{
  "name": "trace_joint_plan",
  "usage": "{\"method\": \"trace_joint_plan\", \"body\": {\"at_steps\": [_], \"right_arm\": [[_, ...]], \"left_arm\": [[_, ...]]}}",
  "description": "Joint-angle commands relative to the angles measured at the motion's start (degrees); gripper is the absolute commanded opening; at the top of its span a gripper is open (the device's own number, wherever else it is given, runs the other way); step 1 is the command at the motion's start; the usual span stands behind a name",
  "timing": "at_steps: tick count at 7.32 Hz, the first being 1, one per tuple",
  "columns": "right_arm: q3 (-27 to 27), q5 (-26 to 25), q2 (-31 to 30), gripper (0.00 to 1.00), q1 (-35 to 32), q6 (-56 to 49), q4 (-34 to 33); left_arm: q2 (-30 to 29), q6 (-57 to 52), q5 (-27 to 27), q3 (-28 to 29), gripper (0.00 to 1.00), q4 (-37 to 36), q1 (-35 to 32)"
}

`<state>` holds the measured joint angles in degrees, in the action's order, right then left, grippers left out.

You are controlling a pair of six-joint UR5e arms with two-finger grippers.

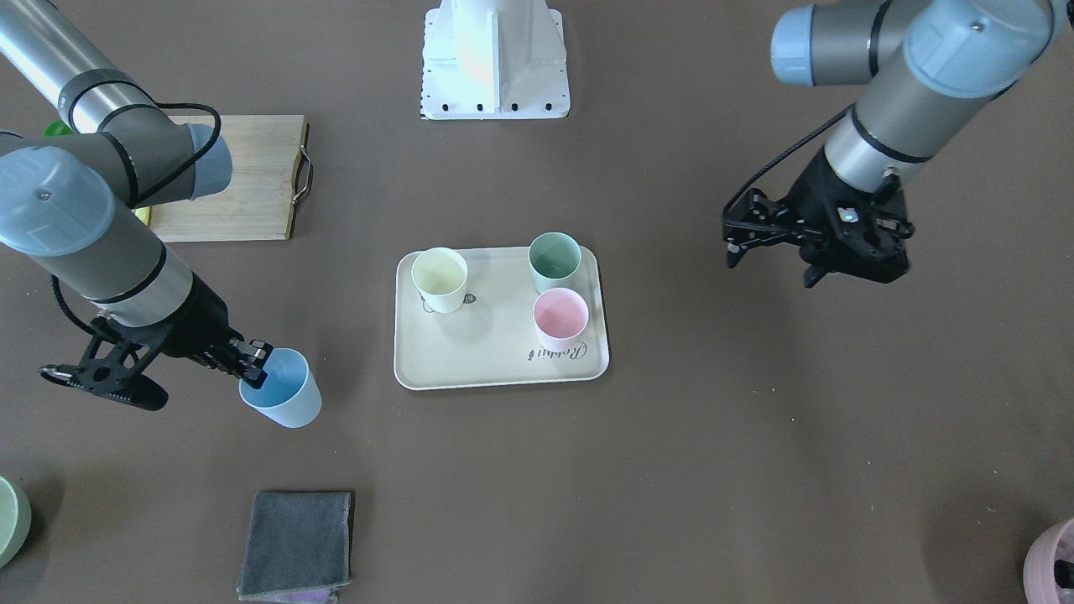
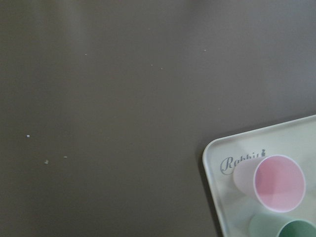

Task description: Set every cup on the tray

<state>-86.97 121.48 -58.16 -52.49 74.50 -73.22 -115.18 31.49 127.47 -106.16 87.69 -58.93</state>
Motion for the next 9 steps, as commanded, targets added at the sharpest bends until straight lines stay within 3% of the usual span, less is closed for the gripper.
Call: {"method": "trace_joint_plan", "body": {"at_steps": [1, 6, 7, 8, 9], "right_arm": [[0.13, -4.91, 6.1, 0.0, 5.96, 6.69, -4.19], [0.66, -11.08, 8.24, 0.0, 15.83, 11.55, -3.78], [0.66, -11.17, 8.33, 0.61, 15.66, 11.29, -3.78], [0.66, -10.82, 8.85, 1.0, 13.75, 10.33, -4.12], [0.75, -10.65, 9.03, 1.0, 12.68, 9.1, -4.21]], "left_arm": [[6.61, -10.11, 0.68, -1.24, 0.99, -0.68, -6.09], [7.34, -11.63, 0.59, -1.07, 0.99, -0.59, -6.38], [7.34, -11.63, 0.5, -0.98, 0.99, -0.5, -6.37], [7.43, -11.63, 0.5, -0.98, 0.99, -0.5, -6.46], [7.43, -11.63, 0.5, -0.81, 0.99, -0.5, -6.38]]}}
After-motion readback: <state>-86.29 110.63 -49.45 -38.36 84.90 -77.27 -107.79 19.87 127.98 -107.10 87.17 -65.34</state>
